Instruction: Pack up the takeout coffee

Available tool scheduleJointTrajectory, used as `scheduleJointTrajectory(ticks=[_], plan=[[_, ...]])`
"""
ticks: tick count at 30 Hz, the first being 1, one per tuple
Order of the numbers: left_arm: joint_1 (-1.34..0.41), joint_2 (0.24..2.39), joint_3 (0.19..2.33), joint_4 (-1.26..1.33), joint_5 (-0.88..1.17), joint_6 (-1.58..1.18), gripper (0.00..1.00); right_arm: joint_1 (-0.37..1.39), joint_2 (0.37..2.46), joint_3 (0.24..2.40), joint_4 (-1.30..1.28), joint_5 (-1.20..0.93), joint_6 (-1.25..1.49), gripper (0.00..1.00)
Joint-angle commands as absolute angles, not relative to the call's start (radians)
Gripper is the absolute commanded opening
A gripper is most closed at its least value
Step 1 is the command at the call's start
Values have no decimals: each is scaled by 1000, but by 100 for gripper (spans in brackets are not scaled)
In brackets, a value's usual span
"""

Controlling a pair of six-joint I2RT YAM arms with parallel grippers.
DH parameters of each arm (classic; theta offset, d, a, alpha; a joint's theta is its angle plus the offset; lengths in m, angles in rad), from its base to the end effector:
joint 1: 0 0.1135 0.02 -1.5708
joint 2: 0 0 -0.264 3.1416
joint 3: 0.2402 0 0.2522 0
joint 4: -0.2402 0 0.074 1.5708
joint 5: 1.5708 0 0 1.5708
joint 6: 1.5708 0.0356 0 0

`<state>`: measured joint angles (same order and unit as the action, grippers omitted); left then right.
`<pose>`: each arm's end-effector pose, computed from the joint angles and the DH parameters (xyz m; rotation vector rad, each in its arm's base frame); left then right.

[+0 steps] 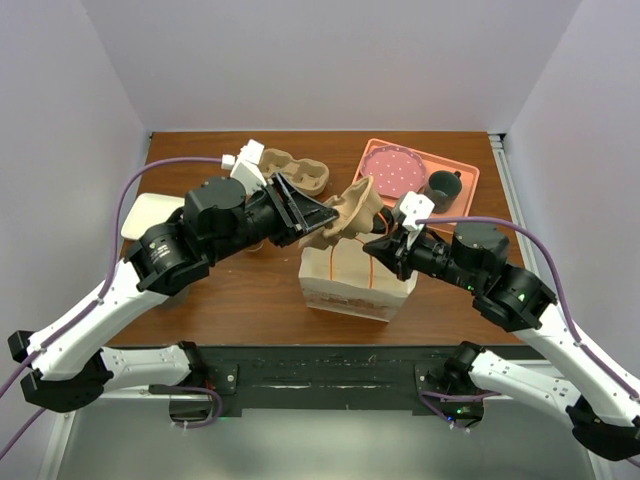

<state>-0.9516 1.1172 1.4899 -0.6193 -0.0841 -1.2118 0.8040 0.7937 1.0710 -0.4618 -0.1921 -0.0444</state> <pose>0.1282 -0.1748 0.4692 -0.3364 2.0470 -1.3857 0.1069 0.1208 0.4065 -0.8732 1.5832 0.7163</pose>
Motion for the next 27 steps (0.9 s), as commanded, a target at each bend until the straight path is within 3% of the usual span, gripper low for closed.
scheduleJointTrajectory(ticks=[1, 11, 16, 27], plan=[[-957, 1060, 1401, -559, -106, -1342, 30, 804, 796, 1068, -414, -163, -40, 0], [-957, 1019, 1335, -520, -196, -1385, 28, 804, 799, 1069, -400, -163, -49, 0], [-957, 988, 1223, -407, -235, -1356, 28, 804, 775, 1055, -367, -266, -70, 0], [-957, 1075, 1287, -396, -225, -1252, 29, 804, 747, 1068, -460, -454, -156, 2]])
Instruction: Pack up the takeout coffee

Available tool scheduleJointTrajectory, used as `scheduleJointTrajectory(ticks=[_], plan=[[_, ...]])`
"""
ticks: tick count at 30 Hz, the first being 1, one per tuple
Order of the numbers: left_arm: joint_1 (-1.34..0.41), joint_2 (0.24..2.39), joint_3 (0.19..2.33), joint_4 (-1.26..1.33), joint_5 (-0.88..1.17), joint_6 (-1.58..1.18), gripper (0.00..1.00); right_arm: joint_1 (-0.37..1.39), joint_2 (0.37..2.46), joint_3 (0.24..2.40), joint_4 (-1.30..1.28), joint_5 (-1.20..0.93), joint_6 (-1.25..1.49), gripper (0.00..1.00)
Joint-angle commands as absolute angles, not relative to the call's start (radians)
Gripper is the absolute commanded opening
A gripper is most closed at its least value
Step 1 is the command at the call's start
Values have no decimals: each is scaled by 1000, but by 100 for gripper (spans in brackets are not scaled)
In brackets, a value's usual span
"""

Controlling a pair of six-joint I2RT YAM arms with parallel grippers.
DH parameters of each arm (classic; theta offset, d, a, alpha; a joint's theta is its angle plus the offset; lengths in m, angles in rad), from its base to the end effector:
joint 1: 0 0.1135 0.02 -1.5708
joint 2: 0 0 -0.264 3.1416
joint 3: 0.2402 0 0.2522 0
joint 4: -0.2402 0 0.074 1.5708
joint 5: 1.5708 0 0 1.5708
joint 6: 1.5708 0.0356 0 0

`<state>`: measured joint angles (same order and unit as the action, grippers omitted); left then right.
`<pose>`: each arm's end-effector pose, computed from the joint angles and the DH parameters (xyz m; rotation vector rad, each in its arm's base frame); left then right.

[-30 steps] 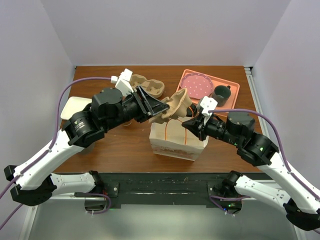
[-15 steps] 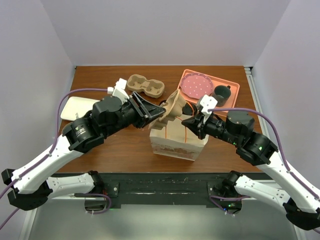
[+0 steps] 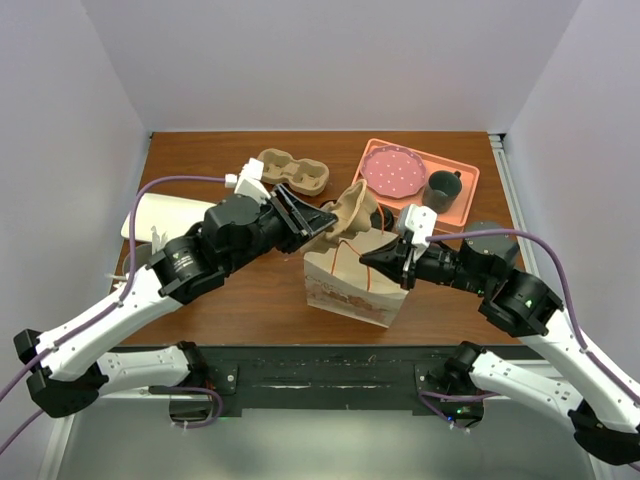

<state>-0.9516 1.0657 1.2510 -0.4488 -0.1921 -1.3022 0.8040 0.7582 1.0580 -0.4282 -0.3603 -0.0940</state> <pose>0.1374 -0.1810 0.4203 -0.5110 2.0098 -1.3450 0.0958 0.1175 0.4110 -1.0062 1.4465 0.8288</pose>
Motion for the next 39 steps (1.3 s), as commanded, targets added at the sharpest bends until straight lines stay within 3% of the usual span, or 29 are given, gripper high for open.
scheduleJointTrajectory(ticks=[1, 10, 19, 22, 26, 30, 39], plan=[[-957, 1080, 1285, -394, -219, -1247, 29, 804, 742, 1068, -469, -456, -166, 2], [-957, 1130, 1313, -399, -186, -1198, 29, 804, 745, 1097, -540, -463, -291, 0], [-957, 1137, 1263, -348, -117, -1040, 29, 804, 696, 1046, -433, -296, -252, 0], [-957, 1146, 1256, -356, -101, -1009, 29, 804, 690, 1043, -419, -299, -238, 5], [-957, 1160, 1270, -380, -97, -989, 29, 804, 683, 1051, -422, -389, -226, 30], [-957, 1167, 1282, -393, -100, -971, 29, 804, 707, 1110, -465, -492, -175, 42], [-957, 1224, 1327, -428, -91, -884, 29, 804, 683, 1221, -426, -339, 170, 54]])
